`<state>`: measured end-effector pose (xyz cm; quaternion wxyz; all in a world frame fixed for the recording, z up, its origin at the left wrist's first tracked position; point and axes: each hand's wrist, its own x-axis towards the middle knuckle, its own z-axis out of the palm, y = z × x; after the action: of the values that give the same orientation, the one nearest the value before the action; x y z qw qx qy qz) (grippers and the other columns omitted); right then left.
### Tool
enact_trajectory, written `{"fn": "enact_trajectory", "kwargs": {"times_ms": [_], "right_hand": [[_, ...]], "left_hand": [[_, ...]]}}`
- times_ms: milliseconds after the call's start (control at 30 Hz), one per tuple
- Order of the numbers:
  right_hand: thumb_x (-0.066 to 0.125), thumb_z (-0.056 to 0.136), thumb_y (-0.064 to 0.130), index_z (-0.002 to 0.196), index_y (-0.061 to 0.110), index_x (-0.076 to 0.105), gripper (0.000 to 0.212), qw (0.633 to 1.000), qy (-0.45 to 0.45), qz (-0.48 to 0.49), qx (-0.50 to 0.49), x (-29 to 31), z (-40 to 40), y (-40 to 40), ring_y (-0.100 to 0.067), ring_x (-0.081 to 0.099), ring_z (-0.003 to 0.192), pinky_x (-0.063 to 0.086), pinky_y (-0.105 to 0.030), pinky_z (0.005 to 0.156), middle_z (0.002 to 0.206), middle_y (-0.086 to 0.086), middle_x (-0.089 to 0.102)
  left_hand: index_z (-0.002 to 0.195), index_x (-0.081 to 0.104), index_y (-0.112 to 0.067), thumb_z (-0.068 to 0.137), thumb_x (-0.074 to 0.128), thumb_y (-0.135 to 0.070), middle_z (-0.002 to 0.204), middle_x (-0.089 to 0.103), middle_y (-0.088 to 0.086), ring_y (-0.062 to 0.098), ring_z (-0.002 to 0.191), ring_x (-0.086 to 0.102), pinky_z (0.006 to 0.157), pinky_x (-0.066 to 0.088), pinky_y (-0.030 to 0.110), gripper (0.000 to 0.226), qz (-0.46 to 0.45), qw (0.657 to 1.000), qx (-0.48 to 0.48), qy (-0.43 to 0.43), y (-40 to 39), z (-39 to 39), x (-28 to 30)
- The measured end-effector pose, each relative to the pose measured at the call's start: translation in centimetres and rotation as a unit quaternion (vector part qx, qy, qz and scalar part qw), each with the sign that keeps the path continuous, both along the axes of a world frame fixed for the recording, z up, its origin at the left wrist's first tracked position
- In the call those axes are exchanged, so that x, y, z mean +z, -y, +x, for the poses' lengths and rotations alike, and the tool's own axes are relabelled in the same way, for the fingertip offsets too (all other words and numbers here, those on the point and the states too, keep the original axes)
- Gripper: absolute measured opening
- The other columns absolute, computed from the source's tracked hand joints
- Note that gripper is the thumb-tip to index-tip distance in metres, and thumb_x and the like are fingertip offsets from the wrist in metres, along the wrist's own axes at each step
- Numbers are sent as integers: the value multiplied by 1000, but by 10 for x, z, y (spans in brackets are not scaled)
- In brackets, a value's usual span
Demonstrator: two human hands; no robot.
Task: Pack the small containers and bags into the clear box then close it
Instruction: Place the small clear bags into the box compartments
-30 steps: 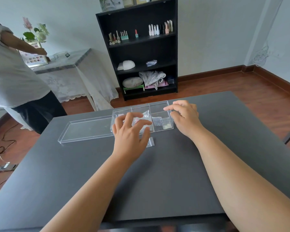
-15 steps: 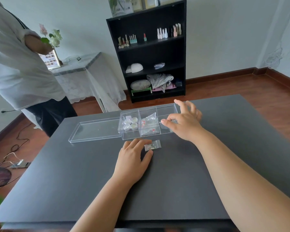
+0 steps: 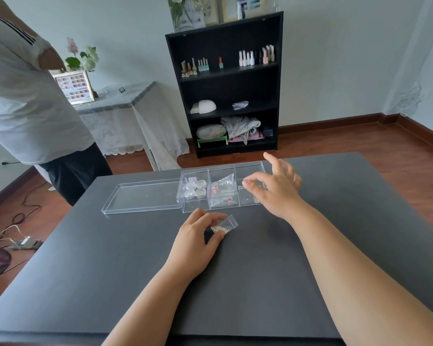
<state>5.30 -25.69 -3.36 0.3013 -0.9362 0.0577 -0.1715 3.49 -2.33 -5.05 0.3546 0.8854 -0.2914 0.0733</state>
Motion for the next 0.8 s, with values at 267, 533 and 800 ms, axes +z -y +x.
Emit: {"fn": "enact_trajectory", "kwargs": {"times_ms": [267, 533, 800], "right_hand": [[64, 83, 42, 77, 44, 64, 6, 999, 43, 33, 6, 9, -8, -1, -21, 12, 140, 8, -48, 106, 151, 11, 27], [51, 92, 24, 101, 36, 65, 20, 993, 53, 75, -71, 7, -3, 7, -22, 27, 131, 17, -38, 93, 137, 6, 46], [48, 91, 30, 105, 36, 61, 21, 992, 26, 96, -80, 2, -2, 14, -21, 34, 118, 21, -34, 82, 120, 8, 57]], "left_hand": [[107, 67, -36, 86, 65, -23, 95, 51, -18, 0, 85, 56, 76, 43, 11, 24, -2, 1000, -5, -6, 0, -1, 1], [84, 70, -30, 83, 70, -11, 83, 62, -12, 7, 72, 59, 64, 42, 9, 20, -102, 995, 11, 10, 16, 4, 17], [77, 58, -35, 80, 67, -27, 73, 64, -15, -2, 55, 54, 49, 40, 7, 12, -138, 988, 68, -19, 73, 60, 64]]}}
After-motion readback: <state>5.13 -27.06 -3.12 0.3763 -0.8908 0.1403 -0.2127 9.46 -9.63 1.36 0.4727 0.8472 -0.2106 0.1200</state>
